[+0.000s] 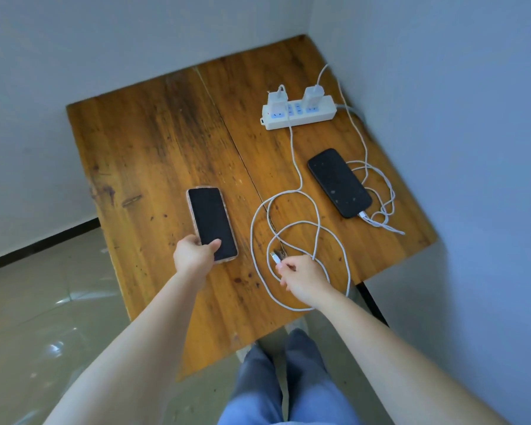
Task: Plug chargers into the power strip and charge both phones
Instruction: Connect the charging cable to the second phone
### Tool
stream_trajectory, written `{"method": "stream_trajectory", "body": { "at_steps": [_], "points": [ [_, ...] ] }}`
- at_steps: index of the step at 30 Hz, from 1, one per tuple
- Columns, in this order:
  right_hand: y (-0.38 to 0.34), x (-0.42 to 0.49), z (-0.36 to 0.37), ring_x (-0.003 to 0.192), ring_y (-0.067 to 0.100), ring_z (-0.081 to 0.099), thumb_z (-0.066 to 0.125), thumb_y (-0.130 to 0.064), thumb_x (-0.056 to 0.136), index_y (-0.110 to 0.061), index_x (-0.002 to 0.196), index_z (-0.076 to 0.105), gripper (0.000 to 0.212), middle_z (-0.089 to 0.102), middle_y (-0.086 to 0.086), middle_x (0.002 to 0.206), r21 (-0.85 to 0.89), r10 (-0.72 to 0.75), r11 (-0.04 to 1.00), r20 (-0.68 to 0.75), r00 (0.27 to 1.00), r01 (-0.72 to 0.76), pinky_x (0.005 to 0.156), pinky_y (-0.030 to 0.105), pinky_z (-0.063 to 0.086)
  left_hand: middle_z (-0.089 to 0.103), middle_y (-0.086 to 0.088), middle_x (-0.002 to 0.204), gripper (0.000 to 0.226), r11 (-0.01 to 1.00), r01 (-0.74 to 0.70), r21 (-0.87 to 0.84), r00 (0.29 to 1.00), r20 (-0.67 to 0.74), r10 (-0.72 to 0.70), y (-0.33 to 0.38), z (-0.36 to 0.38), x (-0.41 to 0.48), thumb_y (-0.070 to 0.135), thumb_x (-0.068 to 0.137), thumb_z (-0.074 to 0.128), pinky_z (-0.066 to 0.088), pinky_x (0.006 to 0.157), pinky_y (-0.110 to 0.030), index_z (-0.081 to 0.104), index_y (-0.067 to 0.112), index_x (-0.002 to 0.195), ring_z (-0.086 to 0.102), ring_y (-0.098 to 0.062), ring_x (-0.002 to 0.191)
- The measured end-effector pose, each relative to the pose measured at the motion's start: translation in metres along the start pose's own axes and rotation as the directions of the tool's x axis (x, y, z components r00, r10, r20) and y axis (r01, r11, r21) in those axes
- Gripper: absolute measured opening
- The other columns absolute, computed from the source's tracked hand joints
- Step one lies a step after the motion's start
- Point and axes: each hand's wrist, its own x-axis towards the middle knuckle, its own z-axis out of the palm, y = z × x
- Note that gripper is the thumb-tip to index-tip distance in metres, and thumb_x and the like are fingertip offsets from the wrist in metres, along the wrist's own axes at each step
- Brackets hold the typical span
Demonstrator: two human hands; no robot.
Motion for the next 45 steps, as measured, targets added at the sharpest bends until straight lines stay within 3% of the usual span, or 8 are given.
{"method": "stream_trajectory", "body": {
  "at_steps": [4,7,10,16,23,28,33,45],
  "points": [
    [-0.016,-0.019,-0.009,0.058,0.013,0.047,0.045,-0.026,0.098,-0.001,0.090,0.067,0.035,0.056,0.007,0.068,0.010,-0.026,1.000,-0.007,1.000,0.026,0.057,0.029,0.039,0.064,-0.013,0.112,0.045,0.949,0.160,-0.274,0.981,0.154,-0.121,0.010,-0.018,-0.017,0.020,0.086,0.068,0.055,0.090,-0.040,0.054,0.003,0.125,0.067,-0.027,0.093],
    [-0.030,-0.038,-0.017,0.051,0.010,0.039,0.044,-0.030,0.098,0.001,0.092,0.067,0.039,0.050,0.003,0.063,-0.001,-0.082,0.997,-0.034,0.996,0.082,0.051,0.028,0.030,0.063,-0.011,0.093,0.031,0.762,0.414,-0.498,0.903,0.328,-0.276,0.012,-0.030,-0.046,0.013,0.084,0.070,0.060,0.075,-0.030,0.053,0.003,0.108,0.067,-0.021,0.079],
    [-0.043,-0.061,-0.027,0.054,0.012,0.039,0.047,-0.031,0.097,0.004,0.093,0.067,0.039,0.048,0.004,0.063,0.041,-0.131,0.990,-0.023,0.991,0.132,0.053,0.029,0.032,0.068,-0.015,0.099,0.026,0.665,0.484,-0.569,0.865,0.429,-0.262,0.003,-0.037,-0.078,0.010,0.084,0.070,0.056,0.049,-0.022,0.051,0.007,0.101,0.069,-0.019,0.077],
    [-0.051,-0.105,-0.031,0.066,0.013,0.052,0.055,-0.030,0.093,-0.011,0.086,0.074,0.028,0.058,0.003,0.067,0.076,-0.171,0.983,0.048,0.984,0.167,0.062,0.030,0.043,0.071,-0.018,0.094,0.040,0.546,0.532,-0.647,0.831,0.525,-0.186,-0.004,-0.045,-0.126,0.008,0.084,0.068,0.055,0.046,-0.021,0.051,0.002,0.120,0.069,-0.020,0.073],
    [-0.058,-0.115,-0.035,0.056,0.010,0.048,0.058,-0.033,0.092,-0.001,0.078,0.068,0.036,0.053,0.007,0.061,0.027,-0.263,0.964,0.019,0.965,0.263,0.056,0.027,0.041,0.073,-0.018,0.097,0.039,0.536,0.507,-0.675,0.837,0.534,-0.118,0.006,-0.049,-0.150,0.010,0.086,0.065,0.053,0.045,-0.020,0.050,0.006,0.122,0.071,-0.019,0.073],
    [-0.064,-0.114,-0.035,0.057,0.008,0.053,0.056,-0.033,0.093,-0.008,0.078,0.070,0.033,0.064,0.010,0.069,-0.067,-0.330,0.943,-0.053,0.942,0.327,0.051,0.017,0.039,0.072,-0.019,0.107,0.040,0.546,0.475,-0.690,0.852,0.515,-0.090,0.014,-0.052,-0.153,0.011,0.086,0.067,0.053,0.044,-0.021,0.050,0.006,0.122,0.070,-0.020,0.078],
    [-0.066,-0.112,-0.034,0.058,0.009,0.056,0.053,-0.034,0.094,-0.018,0.078,0.068,0.028,0.061,-0.003,0.066,-0.176,-0.384,0.915,-0.105,0.917,0.363,0.050,0.016,0.040,0.071,-0.019,0.108,0.035,0.561,0.447,-0.697,0.868,0.488,-0.086,0.019,-0.050,-0.156,0.011,0.085,0.067,0.053,0.045,-0.020,0.053,0.006,0.116,0.071,-0.021,0.078],
    [-0.073,-0.114,-0.033,0.056,0.008,0.057,0.051,-0.033,0.096,-0.015,0.081,0.070,0.030,0.063,-0.001,0.066,-0.353,-0.447,0.859,-0.166,0.879,0.371,0.052,0.015,0.047,0.067,-0.020,0.115,0.032,0.602,0.391,-0.696,0.897,0.435,-0.080,0.024,-0.046,-0.160,0.010,0.087,0.066,0.052,0.055,-0.019,0.054,0.005,0.116,0.068,-0.022,0.085]
  ]
}}
